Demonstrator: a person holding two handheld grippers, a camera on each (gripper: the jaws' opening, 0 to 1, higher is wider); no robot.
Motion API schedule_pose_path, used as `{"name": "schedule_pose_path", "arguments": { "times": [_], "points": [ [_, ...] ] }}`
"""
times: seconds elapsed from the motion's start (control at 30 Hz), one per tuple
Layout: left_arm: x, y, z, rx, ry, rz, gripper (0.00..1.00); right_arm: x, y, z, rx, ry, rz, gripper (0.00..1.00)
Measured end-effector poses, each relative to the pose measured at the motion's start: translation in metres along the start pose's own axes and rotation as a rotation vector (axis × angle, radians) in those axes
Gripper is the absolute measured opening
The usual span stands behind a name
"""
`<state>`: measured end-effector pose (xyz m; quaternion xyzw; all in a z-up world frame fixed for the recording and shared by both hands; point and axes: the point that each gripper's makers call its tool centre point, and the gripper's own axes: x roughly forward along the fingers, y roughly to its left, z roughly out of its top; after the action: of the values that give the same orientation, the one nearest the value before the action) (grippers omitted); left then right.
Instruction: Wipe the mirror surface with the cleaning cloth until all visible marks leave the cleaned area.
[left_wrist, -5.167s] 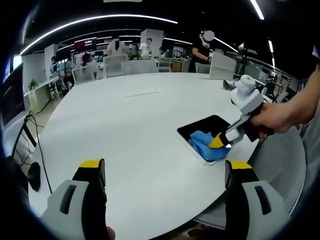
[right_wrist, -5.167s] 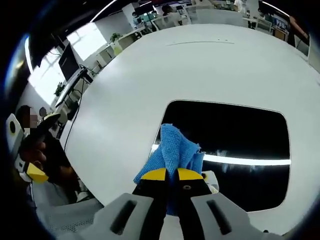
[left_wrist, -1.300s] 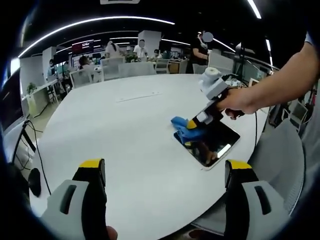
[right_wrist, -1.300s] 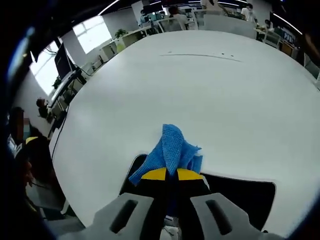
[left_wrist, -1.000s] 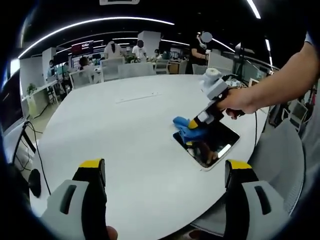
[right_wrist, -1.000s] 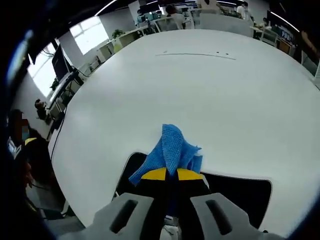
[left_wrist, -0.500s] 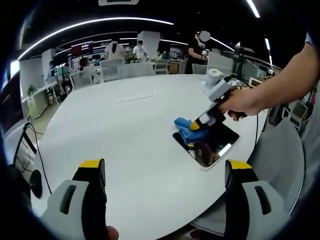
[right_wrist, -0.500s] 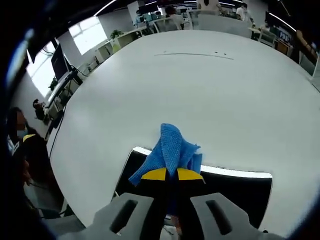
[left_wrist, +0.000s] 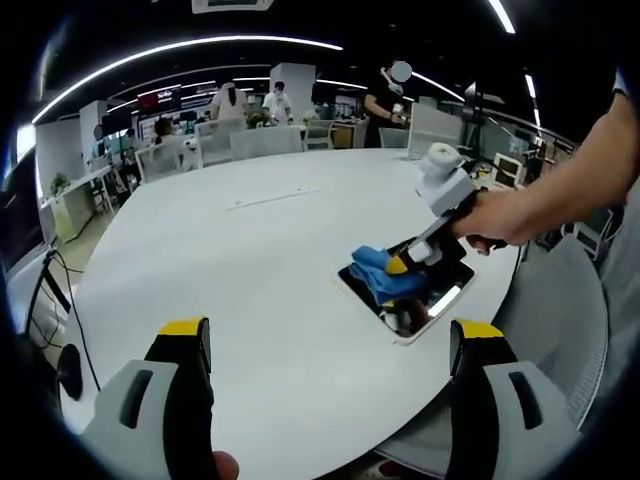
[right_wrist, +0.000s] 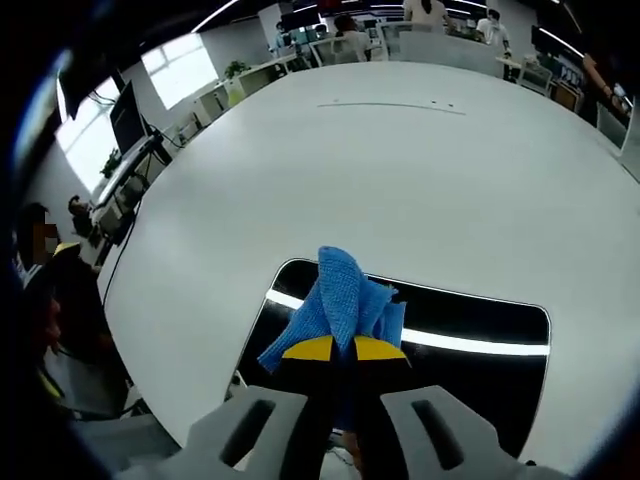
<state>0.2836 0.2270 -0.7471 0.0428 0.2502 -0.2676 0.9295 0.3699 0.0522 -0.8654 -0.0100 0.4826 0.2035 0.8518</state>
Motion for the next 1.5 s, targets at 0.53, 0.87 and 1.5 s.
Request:
{"name": "schedule_pose_path", "arguments": {
  "times": [0.53,0.87,1.5],
  "points": [
    [0.003,-0.007,0.001,-0.001,-0.004,0.000,0.99,-0.013,0.009,-0.026,0.040,0.007,0.029,0.00],
    [0.009,-0.014,0.000,0.002,0.001,-0.008,0.99,-0.023,0.018,-0.043,0.048,0.013,0.051,0.00],
    [0.014,-0.019,-0.002,0.003,0.009,-0.014,0.99,-0.038,0.031,-0.070,0.057,0.029,0.090,0.00]
  ]
}}
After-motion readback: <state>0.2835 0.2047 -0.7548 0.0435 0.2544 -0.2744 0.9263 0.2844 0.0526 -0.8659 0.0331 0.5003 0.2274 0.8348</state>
